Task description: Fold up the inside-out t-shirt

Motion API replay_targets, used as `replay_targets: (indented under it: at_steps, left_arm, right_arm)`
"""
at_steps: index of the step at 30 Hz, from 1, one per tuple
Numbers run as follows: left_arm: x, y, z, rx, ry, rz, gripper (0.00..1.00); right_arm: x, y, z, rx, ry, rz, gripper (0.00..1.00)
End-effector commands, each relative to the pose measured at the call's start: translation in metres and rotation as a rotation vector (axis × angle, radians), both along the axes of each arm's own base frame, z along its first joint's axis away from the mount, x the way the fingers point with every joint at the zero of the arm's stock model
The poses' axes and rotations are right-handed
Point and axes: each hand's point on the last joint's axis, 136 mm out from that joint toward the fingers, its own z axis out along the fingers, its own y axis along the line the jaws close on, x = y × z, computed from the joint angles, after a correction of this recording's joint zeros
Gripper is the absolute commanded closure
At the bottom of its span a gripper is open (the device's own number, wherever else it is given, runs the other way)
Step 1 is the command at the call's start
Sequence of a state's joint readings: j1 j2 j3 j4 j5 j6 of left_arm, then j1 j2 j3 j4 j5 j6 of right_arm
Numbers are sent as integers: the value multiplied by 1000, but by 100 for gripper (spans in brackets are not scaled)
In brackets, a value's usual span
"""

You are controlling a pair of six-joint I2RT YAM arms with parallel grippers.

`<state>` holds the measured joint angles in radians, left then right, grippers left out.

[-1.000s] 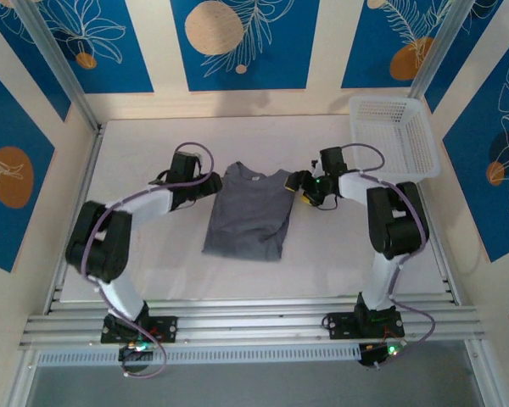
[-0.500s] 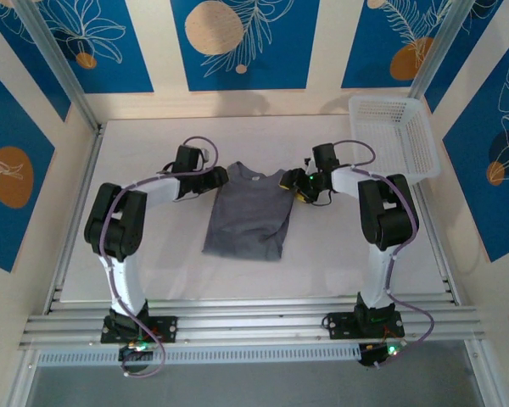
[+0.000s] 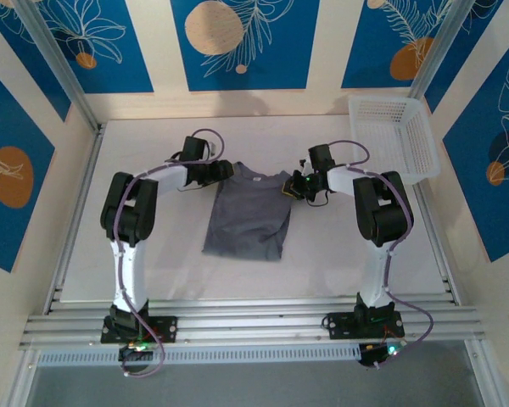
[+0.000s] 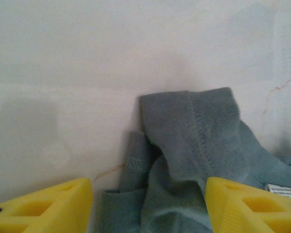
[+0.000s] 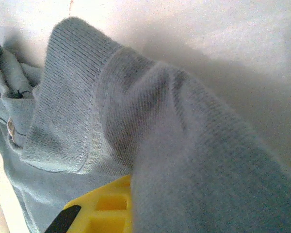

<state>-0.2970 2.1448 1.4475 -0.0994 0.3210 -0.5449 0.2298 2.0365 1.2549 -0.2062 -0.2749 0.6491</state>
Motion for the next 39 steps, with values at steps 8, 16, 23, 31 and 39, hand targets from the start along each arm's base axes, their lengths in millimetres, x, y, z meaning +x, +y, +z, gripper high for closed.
replay_targets:
  at_steps: [8, 16, 23, 31, 39]
  left_arm:
    - [-13, -25, -9, -137, 76, -115, 54]
    - [-17, -32, -11, -188, 97, -120, 80]
    - [-10, -29, 19, -235, 44, -101, 100]
    - [-27, -2, 242, -410, -357, -110, 100]
    - [-111, 12, 269, -340, -506, -100, 100]
  right_arm:
    - [-10, 4, -2, -5, 35, 27, 93]
    - [-11, 4, -7, -4, 48, 21, 93]
    - [-4, 7, 19, 20, -21, 30, 100]
    - [7, 35, 247, 116, -521, 170, 100]
    - [-56, 56, 308, 73, -974, 325, 100]
